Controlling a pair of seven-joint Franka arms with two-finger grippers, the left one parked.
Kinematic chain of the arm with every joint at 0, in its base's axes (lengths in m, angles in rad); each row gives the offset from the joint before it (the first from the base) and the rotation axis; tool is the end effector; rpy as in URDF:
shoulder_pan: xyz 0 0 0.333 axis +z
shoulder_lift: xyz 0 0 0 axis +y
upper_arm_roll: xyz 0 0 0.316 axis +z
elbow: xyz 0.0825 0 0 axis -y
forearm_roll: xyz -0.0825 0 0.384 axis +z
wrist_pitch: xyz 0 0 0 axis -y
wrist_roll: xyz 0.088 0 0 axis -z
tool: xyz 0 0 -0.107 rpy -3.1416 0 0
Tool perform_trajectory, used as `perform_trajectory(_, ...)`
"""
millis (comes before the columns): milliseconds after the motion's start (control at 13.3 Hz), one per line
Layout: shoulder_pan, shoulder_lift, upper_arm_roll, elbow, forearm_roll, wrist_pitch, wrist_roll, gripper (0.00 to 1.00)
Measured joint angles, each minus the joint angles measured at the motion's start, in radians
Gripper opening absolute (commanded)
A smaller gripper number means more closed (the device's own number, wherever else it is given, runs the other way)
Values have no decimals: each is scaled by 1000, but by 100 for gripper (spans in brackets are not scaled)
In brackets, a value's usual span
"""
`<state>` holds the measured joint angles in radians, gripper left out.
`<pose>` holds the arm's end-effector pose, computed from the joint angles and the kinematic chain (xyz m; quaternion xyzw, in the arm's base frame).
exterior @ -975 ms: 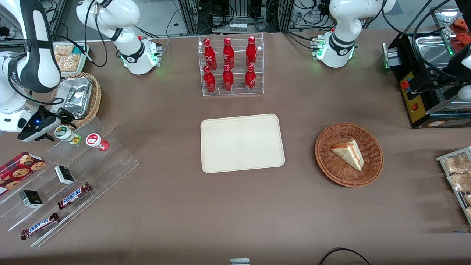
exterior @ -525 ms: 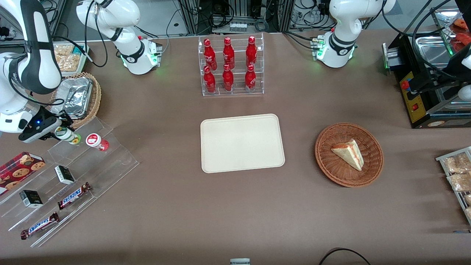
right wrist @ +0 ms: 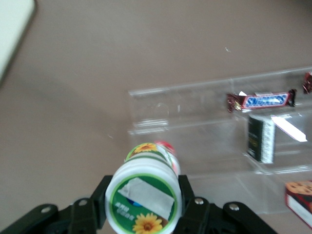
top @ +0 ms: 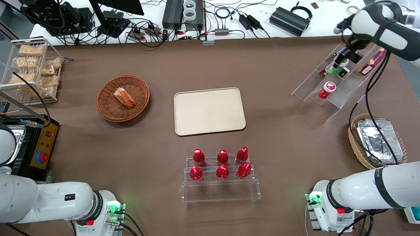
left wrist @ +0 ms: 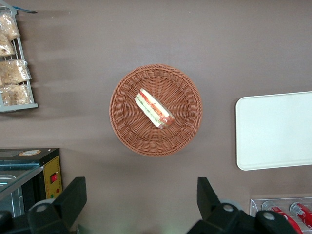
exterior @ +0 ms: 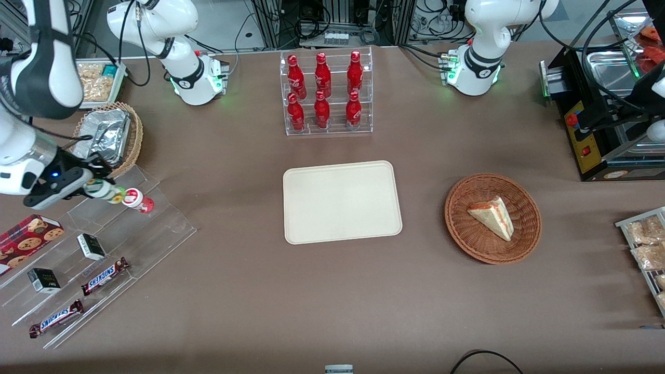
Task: Place green gum on tray
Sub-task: 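Lift the gum container and carry it over the cream tray, then lower the gum container onto the tray and open the right gripper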
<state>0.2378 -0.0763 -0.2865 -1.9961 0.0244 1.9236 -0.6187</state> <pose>0.5354 -0.0274 0.4923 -0.9605 -0.2774 -0.0076 0.0209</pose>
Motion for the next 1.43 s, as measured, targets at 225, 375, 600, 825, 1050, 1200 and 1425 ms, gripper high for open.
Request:
perform_trajectory(225,179,24,3,42,2,-15,297,0)
perform_trajectory(375,306,66,5,72,3,-15,530,0)
perform_trajectory(600,476,184,8,160,12,-10,834,0)
perform_trajectory(825,613,355,8,267,102,53,1052,0)
perform_trajectory(1050,702,517,8,359,132,156,1198,0)
perform_trajectory(1200,742,604,8,409,134,220,1276,0)
perform_trajectory(1425,808,715,7,447,134,305,1359,0)
